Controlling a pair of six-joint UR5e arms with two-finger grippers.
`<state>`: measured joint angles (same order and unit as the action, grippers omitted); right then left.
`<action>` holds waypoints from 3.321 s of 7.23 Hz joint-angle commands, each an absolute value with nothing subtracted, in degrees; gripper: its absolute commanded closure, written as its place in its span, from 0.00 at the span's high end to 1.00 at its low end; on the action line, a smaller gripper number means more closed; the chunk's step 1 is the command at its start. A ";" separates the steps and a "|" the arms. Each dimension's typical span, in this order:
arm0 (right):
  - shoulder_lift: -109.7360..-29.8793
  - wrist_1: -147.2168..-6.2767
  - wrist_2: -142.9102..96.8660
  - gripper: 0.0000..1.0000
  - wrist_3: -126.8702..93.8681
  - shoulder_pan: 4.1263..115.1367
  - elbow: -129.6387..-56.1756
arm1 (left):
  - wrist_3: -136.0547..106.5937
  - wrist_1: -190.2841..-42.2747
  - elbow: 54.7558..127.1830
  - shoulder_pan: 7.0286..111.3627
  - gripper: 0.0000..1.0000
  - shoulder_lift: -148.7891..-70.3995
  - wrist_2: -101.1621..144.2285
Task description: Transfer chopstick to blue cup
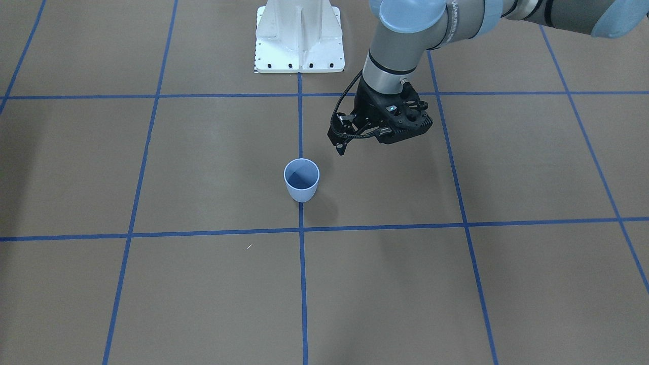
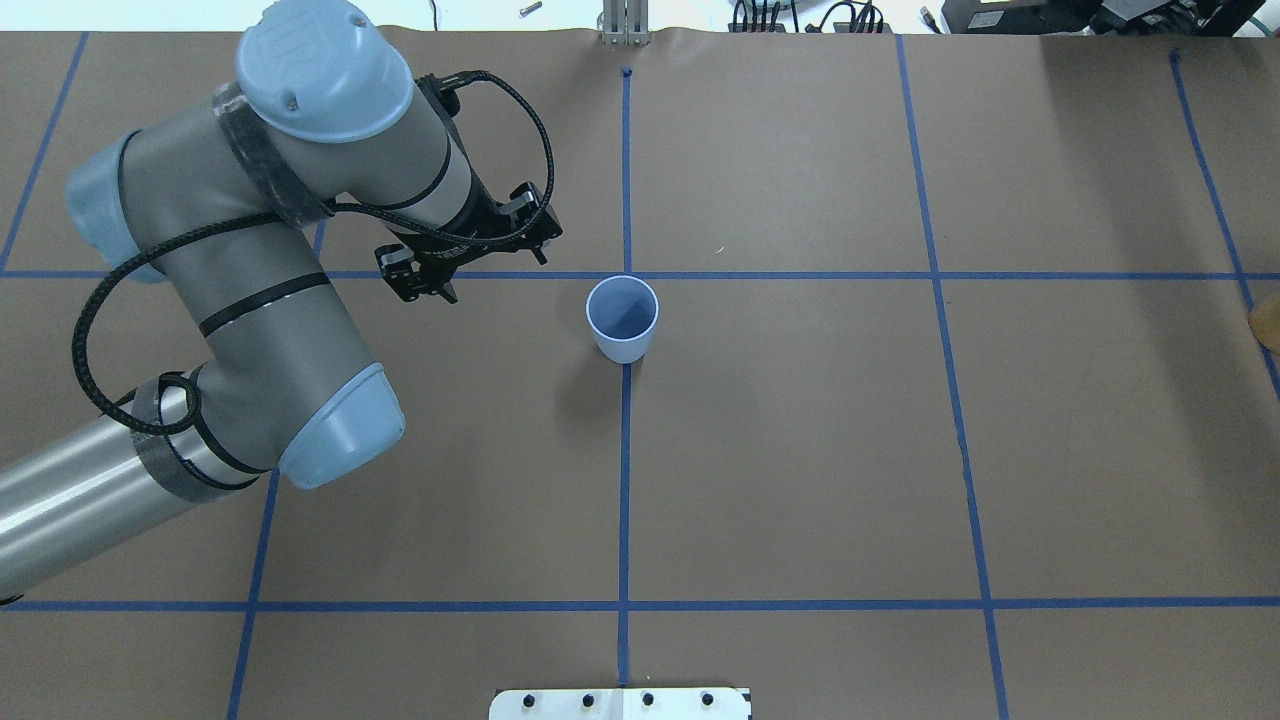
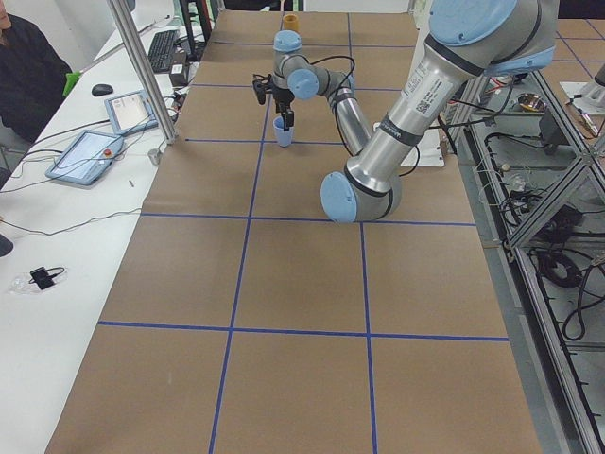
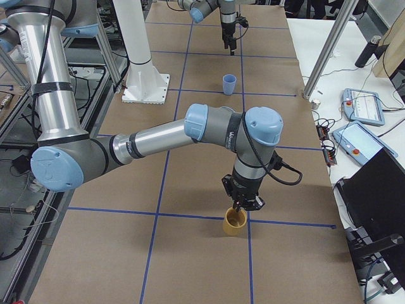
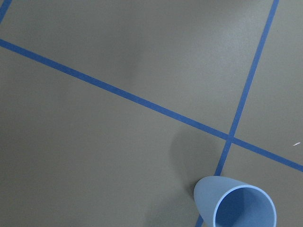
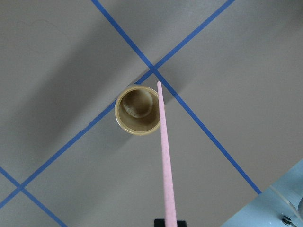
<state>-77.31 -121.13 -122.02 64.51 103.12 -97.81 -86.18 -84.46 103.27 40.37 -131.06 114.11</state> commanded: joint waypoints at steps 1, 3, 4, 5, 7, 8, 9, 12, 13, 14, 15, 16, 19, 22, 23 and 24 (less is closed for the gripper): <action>-71.49 -126.36 -120.76 0.00 64.60 103.80 -97.91 | -86.13 -84.46 103.27 40.43 0.98 -131.04 114.17; -61.92 -136.28 -122.94 0.00 61.02 100.39 -97.91 | -85.78 -84.90 104.67 40.60 0.98 -128.86 113.91; -60.14 -136.23 -126.70 0.00 53.43 99.15 -98.69 | -79.08 -84.47 106.77 42.61 0.98 -127.11 114.08; -58.20 -136.32 -127.26 0.00 47.43 96.10 -99.83 | -72.58 -84.46 108.35 45.85 0.98 -125.18 115.65; -58.10 -136.23 -132.95 0.00 28.58 88.11 -107.10 | -64.22 -84.47 108.28 52.19 0.98 -121.48 119.96; -58.01 -136.14 -134.98 0.00 18.12 82.76 -111.58 | -60.68 -84.38 107.85 54.38 0.98 -120.07 120.58; -56.18 -135.88 -136.48 0.00 7.49 78.44 -115.19 | -56.12 -84.46 107.84 56.67 0.98 -118.41 122.85; -49.50 -135.79 -135.97 0.00 -15.32 64.30 -122.33 | -46.18 -84.46 107.05 62.22 0.98 -114.36 126.21; -46.26 -135.70 -134.23 0.00 -22.34 58.68 -122.52 | -43.27 -84.46 106.62 63.18 0.98 -113.39 126.21; -43.79 -135.70 -130.12 0.00 -27.81 52.45 -122.17 | -41.85 -84.81 105.31 64.06 0.98 -113.38 126.21; -42.38 -135.70 -125.99 0.00 -30.73 47.77 -121.65 | -41.31 -85.08 104.34 64.42 0.98 -113.38 126.21; -40.80 -135.70 -123.69 0.00 -32.41 45.20 -119.73 | -41.22 -85.17 103.98 64.51 0.98 -113.29 126.21; -39.46 -126.18 -119.88 0.00 -35.65 40.79 -112.00 | -39.39 -85.34 102.84 64.60 0.98 -112.76 126.21; -38.94 -123.49 -118.92 0.00 -36.91 39.12 -110.83 | -38.67 -85.34 101.16 65.39 0.98 -112.76 126.21; -38.94 -123.40 -117.52 0.00 -36.91 37.55 -110.48 | -38.67 -85.43 101.16 65.39 0.98 -112.76 126.21; -38.94 -123.49 -117.51 0.00 -36.91 36.92 -110.30 | -38.67 -85.34 100.99 65.39 0.98 -112.76 126.21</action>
<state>-38.94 -123.50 -118.11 -36.88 38.10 -110.60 -38.70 -85.38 101.18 65.34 -112.77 126.21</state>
